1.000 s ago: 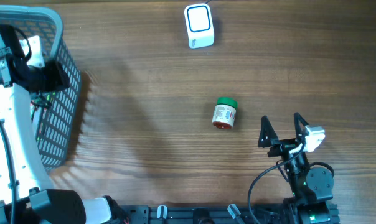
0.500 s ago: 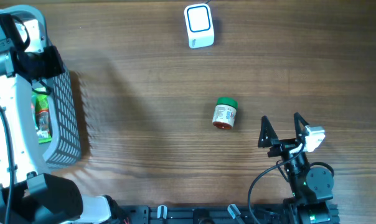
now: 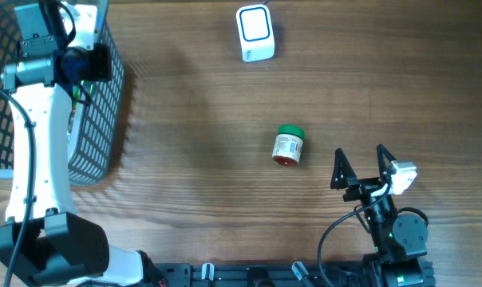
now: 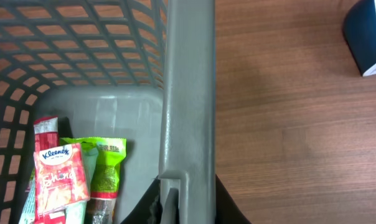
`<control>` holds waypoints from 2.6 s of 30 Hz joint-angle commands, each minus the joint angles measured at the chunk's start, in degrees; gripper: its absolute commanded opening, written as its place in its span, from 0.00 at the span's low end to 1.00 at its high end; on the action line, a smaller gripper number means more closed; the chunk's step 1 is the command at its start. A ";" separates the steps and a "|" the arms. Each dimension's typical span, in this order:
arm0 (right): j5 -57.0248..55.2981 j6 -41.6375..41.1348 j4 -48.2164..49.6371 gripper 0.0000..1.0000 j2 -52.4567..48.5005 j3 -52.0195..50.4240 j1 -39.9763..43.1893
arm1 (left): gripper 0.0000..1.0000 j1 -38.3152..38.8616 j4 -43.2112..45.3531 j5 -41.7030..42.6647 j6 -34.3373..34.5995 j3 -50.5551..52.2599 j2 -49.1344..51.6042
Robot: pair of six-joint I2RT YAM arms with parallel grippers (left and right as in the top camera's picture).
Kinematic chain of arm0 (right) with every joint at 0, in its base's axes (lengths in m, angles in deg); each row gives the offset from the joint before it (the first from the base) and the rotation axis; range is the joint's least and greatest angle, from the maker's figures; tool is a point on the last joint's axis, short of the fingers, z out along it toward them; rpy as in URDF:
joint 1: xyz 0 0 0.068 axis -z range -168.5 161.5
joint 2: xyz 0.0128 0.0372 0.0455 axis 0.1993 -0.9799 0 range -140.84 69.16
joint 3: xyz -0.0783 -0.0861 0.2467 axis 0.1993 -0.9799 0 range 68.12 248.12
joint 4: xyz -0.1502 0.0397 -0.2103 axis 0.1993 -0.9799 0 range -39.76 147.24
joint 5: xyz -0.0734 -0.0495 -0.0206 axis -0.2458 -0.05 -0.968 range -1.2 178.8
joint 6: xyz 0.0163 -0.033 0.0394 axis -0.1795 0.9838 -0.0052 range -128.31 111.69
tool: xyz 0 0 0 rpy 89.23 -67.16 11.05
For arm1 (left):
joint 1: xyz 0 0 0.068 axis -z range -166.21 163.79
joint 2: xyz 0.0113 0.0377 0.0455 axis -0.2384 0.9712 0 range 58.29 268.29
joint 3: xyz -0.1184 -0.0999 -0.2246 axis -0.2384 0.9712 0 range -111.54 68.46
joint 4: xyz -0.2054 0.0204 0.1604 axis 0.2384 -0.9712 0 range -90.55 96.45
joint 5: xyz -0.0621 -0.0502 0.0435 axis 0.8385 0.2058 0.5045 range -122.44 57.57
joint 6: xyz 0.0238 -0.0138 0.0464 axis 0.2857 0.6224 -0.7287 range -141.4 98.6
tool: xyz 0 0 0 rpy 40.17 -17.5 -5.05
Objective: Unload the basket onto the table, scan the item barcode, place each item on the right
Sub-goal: 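Reach the left gripper back into the basket and grasp packets, then lift the red stick and mint packet out and drop them on the table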
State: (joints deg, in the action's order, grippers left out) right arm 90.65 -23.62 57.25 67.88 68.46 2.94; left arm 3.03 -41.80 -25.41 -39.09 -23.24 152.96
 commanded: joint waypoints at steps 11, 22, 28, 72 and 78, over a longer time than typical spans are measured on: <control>-0.63 0.13 0.26 1.00 0.31 -0.04 0.24 | 0.31 0.37 5.11 3.32 10.47 0.70 0.83; -0.63 0.13 0.26 1.00 0.31 -0.04 0.24 | 1.00 -12.22 0.20 -2.67 6.93 -13.94 -5.97; -0.63 0.15 0.26 1.00 0.31 -0.04 0.24 | 1.00 -20.28 -7.82 -2.56 -1.88 -13.29 5.55; -0.63 0.17 0.26 1.00 0.31 -0.04 0.24 | 0.04 -21.00 -2.03 1.49 1.64 -11.13 12.37; -0.63 0.15 0.26 1.00 0.31 -0.02 0.24 | 0.04 -14.32 -7.58 16.33 15.52 -11.13 -12.46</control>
State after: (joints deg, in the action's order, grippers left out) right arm 90.65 -23.62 57.25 67.88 68.48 2.94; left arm -16.54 -45.52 -17.93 -31.34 -33.87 147.85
